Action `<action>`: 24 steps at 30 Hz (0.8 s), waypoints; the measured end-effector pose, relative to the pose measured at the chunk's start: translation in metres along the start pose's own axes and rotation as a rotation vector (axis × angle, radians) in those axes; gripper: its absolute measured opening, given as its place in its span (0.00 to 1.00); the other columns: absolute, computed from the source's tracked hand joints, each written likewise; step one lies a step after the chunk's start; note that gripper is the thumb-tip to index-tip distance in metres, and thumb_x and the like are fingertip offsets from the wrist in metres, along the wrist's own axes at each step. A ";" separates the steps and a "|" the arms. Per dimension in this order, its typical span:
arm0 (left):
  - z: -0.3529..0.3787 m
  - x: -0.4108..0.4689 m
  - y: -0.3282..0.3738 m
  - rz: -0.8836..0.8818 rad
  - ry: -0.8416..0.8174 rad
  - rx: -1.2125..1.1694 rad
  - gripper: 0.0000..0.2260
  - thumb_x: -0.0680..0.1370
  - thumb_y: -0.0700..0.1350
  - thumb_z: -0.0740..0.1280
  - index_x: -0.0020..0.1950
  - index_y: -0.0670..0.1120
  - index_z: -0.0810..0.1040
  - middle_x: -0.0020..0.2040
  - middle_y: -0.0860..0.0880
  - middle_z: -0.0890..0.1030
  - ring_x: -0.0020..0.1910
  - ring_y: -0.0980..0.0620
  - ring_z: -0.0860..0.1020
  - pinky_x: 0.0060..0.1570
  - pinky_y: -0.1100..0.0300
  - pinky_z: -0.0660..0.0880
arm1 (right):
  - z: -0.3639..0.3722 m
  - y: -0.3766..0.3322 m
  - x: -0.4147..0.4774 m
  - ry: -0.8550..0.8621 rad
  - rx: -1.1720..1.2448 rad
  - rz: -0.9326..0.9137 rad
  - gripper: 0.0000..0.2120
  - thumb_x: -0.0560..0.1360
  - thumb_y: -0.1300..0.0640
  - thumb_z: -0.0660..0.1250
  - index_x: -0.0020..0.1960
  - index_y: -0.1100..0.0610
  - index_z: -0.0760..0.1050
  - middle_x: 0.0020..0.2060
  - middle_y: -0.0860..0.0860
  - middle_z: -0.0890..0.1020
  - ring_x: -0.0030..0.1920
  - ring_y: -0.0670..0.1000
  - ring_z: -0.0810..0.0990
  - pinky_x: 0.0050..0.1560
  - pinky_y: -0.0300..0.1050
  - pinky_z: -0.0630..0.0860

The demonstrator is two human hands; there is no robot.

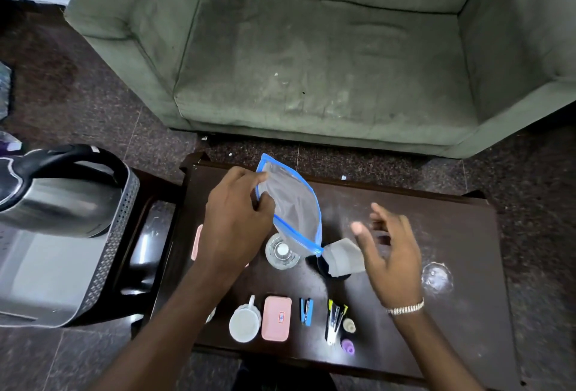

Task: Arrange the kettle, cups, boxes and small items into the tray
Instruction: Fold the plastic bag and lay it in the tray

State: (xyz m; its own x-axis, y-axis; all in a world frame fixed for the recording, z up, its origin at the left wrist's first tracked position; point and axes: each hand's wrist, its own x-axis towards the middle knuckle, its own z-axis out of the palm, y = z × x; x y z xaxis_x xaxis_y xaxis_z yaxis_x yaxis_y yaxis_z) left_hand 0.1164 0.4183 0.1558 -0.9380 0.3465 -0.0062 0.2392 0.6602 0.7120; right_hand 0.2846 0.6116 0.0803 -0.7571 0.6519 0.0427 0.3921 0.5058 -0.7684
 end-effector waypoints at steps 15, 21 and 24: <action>-0.031 0.022 0.035 0.065 0.043 -0.482 0.24 0.73 0.72 0.68 0.64 0.61 0.80 0.43 0.47 0.77 0.38 0.48 0.76 0.43 0.50 0.79 | -0.009 -0.069 0.011 -0.097 0.622 0.019 0.07 0.77 0.58 0.71 0.52 0.50 0.85 0.49 0.46 0.87 0.52 0.47 0.85 0.51 0.37 0.79; -0.006 0.011 0.005 -0.085 -0.389 -0.805 0.43 0.67 0.55 0.77 0.76 0.69 0.58 0.66 0.39 0.79 0.64 0.47 0.82 0.65 0.49 0.78 | -0.035 -0.053 0.025 -0.233 0.924 0.187 0.09 0.78 0.63 0.66 0.53 0.69 0.79 0.49 0.65 0.85 0.50 0.66 0.85 0.59 0.60 0.77; 0.009 -0.001 0.001 -0.080 -0.463 -0.957 0.38 0.70 0.46 0.79 0.74 0.65 0.63 0.59 0.36 0.84 0.56 0.44 0.85 0.57 0.47 0.82 | -0.039 -0.044 0.024 -0.263 0.948 0.252 0.11 0.77 0.62 0.68 0.53 0.69 0.80 0.50 0.67 0.84 0.50 0.67 0.84 0.59 0.60 0.76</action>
State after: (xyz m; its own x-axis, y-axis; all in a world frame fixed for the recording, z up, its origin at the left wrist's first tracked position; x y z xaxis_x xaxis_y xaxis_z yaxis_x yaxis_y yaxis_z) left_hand 0.1196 0.4245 0.1501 -0.7076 0.6777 -0.1998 -0.3041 -0.0369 0.9519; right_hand 0.2693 0.6275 0.1404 -0.8451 0.4752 -0.2448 0.0669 -0.3604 -0.9304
